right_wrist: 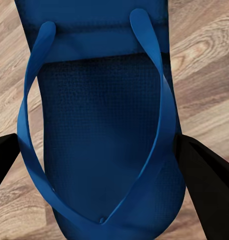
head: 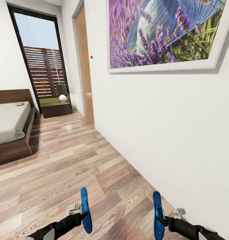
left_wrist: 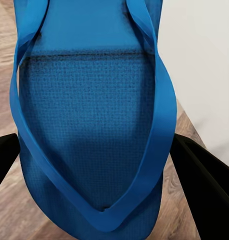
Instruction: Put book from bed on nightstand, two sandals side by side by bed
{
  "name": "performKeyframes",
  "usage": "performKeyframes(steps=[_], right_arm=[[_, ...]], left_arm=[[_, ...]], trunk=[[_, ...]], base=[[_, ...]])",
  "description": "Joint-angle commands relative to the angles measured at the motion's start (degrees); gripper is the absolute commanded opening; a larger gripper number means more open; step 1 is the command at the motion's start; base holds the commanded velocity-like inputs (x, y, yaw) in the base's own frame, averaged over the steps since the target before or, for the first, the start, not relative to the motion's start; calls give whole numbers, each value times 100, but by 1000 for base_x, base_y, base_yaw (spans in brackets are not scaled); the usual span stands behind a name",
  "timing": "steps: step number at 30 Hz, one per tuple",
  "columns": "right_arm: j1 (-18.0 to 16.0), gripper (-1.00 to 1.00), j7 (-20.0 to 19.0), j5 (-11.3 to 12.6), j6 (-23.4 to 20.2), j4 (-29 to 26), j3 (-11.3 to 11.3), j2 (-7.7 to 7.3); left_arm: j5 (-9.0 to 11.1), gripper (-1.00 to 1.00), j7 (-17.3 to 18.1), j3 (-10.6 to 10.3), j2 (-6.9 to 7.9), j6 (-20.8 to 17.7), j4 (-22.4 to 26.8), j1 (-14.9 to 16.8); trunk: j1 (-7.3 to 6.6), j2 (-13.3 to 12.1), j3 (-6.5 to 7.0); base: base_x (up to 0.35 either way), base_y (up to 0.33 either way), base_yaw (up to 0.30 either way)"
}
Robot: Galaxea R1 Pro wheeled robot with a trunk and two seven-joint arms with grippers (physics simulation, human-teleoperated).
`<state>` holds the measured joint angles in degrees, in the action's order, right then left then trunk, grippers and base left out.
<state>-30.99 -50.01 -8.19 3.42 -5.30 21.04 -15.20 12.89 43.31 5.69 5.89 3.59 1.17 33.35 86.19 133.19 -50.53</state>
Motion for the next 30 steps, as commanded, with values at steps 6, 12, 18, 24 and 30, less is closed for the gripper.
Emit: performKeyframes(steps=[6,12,18,24,30], right_arm=[[-4,-100,-12,-53,35,3,41,-1],[-3,-100,-12,-58,35,3,41,-1],[-4,-100,-14,-59,35,3,41,-1],[-4,-100,-15,-56,35,3,41,-1],[-4,-100,-10,-53,35,3,41,-1]], left_arm=[[-32,-100,20,46,0,22,-11,5],[-32,-100,20,46,0,21,-12,5],[-32,-100,20,46,0,26,-12,5],[-32,-100,20,46,0,20,-12,5],[-32,-100,20,46,0,21,-12,5]], trunk=[[-1,2,-6],[-1,2,-6],[-1,2,-6],[-1,2,-6],[-1,2,-6]], base=[[0,0,153],[0,0,205],[0,0,199],[0,0,196],[0,0,195]])
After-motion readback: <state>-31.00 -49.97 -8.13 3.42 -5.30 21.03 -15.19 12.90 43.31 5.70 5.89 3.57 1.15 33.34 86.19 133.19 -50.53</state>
